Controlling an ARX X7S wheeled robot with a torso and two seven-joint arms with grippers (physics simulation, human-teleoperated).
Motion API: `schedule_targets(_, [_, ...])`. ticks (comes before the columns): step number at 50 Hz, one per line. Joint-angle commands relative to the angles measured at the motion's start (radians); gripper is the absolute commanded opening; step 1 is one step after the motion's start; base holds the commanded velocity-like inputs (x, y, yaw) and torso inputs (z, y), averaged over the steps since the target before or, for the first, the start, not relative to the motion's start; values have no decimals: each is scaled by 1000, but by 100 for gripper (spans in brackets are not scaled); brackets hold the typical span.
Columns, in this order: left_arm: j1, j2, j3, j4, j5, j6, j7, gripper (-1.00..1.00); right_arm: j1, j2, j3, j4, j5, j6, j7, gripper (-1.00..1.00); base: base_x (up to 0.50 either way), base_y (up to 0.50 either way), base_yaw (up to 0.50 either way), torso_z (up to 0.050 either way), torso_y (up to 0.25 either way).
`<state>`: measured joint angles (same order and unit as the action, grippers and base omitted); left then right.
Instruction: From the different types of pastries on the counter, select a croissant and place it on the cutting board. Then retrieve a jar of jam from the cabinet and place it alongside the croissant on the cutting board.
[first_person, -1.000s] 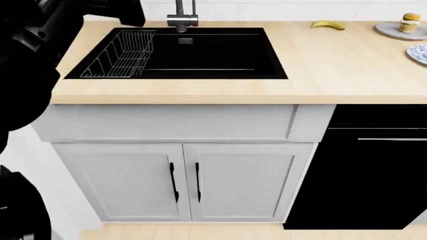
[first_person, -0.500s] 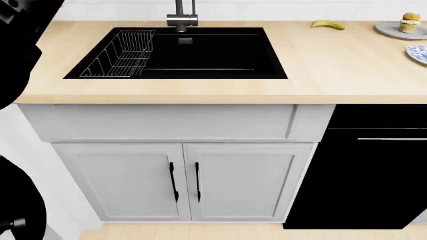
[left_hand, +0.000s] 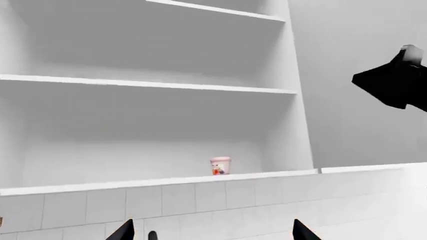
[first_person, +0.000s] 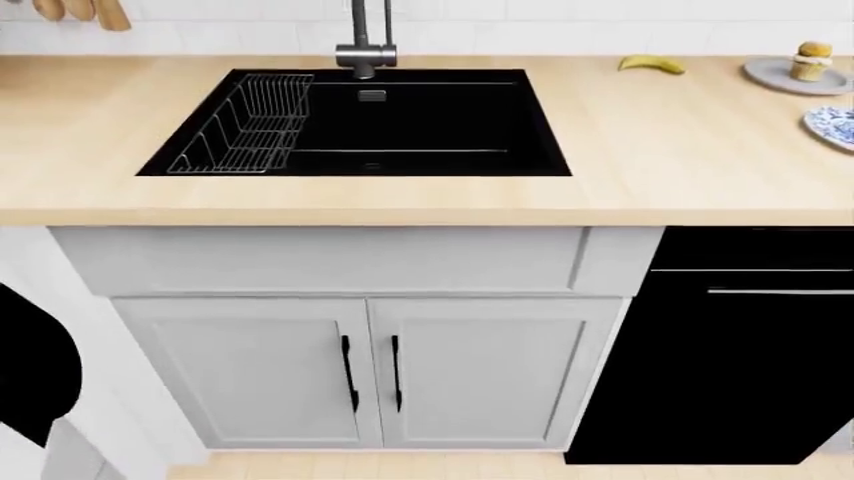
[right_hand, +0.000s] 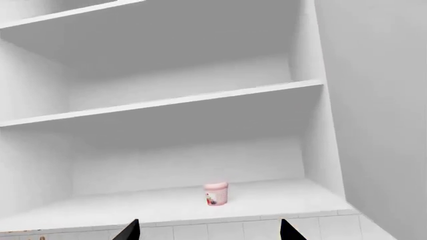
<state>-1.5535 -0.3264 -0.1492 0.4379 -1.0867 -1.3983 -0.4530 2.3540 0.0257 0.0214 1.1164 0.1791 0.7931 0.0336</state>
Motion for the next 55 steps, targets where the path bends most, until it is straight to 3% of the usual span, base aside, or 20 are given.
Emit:
schedule_targets(1, [-116, -3, -47, -12, -88, -63, -63, 100, 2, -2, 5, 0, -6, 1, 2, 100, 0, 0, 0, 50, 0])
schedule_targets(21, [-183, -4, -79, -30, -228, -117, -206, 100, 2, -2, 5, 0, -6, 1, 2, 100, 69, 0, 0, 50, 0])
schedule_targets(27, [-154, -5, -86, -44, -245, -92, -210, 100, 2, -2, 5, 0, -6, 1, 2, 100, 135, 0, 0, 50, 0])
schedule_targets(33, [-74, -19, -63, -45, -179, -9, -129, 100, 2, -2, 5, 0, -6, 1, 2, 100, 133, 0, 0, 50, 0])
schedule_targets(45, [-118, -10, -144, -111, -420, -105, -386, 100, 2, -2, 5, 0, -6, 1, 2, 100, 136, 0, 0, 50, 0])
schedule_targets(55, [-112, -26, -118, -118, -428, -77, -389, 100, 2, -2, 5, 0, -6, 1, 2, 100, 151, 0, 0, 50, 0])
